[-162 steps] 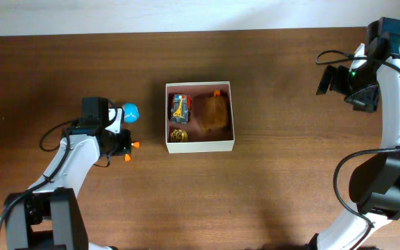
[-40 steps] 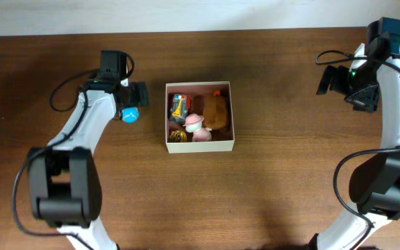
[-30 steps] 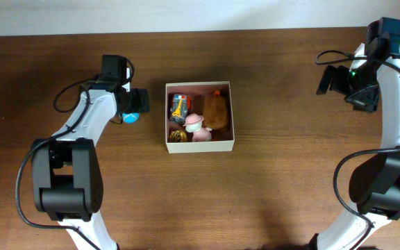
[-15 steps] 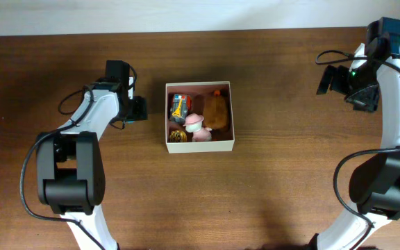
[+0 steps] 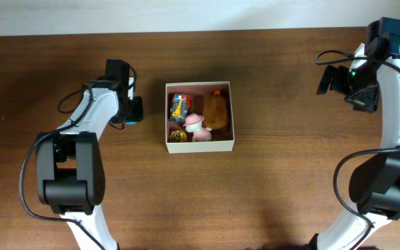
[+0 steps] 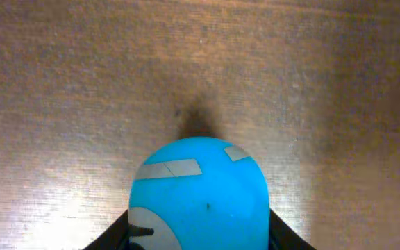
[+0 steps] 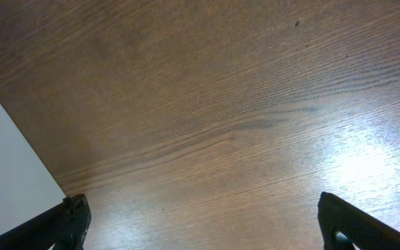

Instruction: Pack container

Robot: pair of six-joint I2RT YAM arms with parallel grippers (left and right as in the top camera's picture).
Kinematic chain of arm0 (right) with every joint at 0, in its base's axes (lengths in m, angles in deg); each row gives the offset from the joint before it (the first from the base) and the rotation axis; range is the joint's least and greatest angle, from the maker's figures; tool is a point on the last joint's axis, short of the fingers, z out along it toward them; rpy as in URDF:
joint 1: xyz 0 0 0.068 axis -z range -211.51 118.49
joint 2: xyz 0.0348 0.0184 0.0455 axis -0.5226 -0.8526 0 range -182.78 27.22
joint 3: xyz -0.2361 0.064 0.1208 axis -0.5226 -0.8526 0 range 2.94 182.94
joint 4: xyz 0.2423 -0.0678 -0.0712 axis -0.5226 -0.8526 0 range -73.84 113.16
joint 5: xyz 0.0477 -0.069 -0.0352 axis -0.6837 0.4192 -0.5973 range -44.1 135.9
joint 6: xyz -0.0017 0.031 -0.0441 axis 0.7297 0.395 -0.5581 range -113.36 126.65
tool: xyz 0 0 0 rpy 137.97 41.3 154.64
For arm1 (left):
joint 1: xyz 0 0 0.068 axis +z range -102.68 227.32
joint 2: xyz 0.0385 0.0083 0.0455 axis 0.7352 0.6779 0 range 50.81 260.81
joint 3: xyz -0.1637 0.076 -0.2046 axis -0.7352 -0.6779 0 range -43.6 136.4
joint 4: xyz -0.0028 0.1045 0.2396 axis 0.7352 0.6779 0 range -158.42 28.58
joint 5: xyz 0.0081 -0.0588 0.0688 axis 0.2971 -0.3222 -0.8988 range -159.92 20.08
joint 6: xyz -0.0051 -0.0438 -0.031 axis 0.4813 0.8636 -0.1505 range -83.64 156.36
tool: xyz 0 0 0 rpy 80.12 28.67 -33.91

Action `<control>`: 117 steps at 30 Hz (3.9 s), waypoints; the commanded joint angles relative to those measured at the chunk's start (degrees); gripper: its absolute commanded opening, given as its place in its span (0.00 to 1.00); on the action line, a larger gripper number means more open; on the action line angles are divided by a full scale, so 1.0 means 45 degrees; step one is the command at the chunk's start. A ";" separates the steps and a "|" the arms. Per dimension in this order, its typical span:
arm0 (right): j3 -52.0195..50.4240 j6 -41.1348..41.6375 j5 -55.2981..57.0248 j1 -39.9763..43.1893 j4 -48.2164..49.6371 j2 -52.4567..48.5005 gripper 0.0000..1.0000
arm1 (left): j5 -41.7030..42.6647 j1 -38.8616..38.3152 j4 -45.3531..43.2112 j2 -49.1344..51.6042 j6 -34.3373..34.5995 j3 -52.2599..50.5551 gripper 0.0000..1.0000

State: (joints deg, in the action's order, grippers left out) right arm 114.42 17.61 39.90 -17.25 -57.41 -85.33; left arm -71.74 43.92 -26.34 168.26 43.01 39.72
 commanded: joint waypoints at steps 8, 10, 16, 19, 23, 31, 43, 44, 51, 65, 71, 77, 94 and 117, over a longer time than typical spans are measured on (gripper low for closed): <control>-0.0015 0.0107 0.0112 0.0015 0.0005 0.0141 0.99 | 0.2385 0.0015 0.3079 -0.0588 -0.0937 0.3332 0.38; -0.0015 0.0107 0.0112 0.0015 0.0005 0.0141 0.99 | 0.3211 -0.0068 0.3648 -0.0850 -0.1511 0.3784 0.38; -0.0015 0.0107 0.0107 0.0015 0.0005 0.0141 0.99 | 0.4483 -0.0714 0.4915 -0.1579 -0.2895 0.4090 0.38; -0.0015 0.0107 0.0112 0.0015 0.0005 0.0141 0.99 | 0.4473 -0.1321 0.5731 -0.1783 -0.3405 0.4090 0.38; -0.0015 0.0107 0.0112 0.0015 0.0005 0.0141 0.99 | 0.4459 -0.2200 0.6591 -0.1802 -0.4022 0.4090 0.38; -0.0015 0.0107 0.0112 0.0015 0.0000 0.0141 0.99 | 0.2667 -0.3716 0.7495 -0.1797 -0.4357 0.4046 0.39; -0.0015 0.0107 0.0112 0.0015 0.0005 0.0141 0.99 | 0.2637 -0.4080 0.7417 -0.1797 -0.4347 0.3993 0.58; -0.0015 0.0107 0.0112 0.0015 0.0005 0.0141 0.99 | 0.2637 -0.4080 0.7378 -0.1792 -0.4347 0.3993 0.61; -0.0015 0.0107 0.0112 0.0015 0.0005 0.0141 0.99 | 0.2633 -0.4080 0.7091 -0.1797 -0.4352 0.3993 0.82; -0.0015 0.0107 0.0112 0.0015 0.0005 0.0141 0.99 | 0.2686 -0.4080 0.6703 -0.1797 -0.3793 0.3993 1.00; -0.0015 0.0107 0.0112 0.0015 0.0005 0.0141 0.99 | 0.3361 -0.4080 0.6669 -0.1792 -0.3638 0.3993 1.00; -0.0015 0.0107 0.0112 0.0015 0.0005 0.0141 0.99 | 0.4877 -0.4080 0.6261 -0.1797 -0.3633 0.3993 1.00; -0.0015 0.0107 0.0112 0.0015 0.0005 0.0141 0.99 | 0.3468 -0.3385 0.6547 -0.2361 -0.3691 0.4119 1.00; -0.0015 0.0107 0.0112 0.0015 0.0005 0.0141 0.99 | 0.3546 0.1205 0.0651 -1.1735 -0.5887 0.0500 1.00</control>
State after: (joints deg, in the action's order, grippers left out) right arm 114.42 17.65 39.90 -17.25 -57.44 -85.33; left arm -56.49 50.22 -17.46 120.99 18.42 50.33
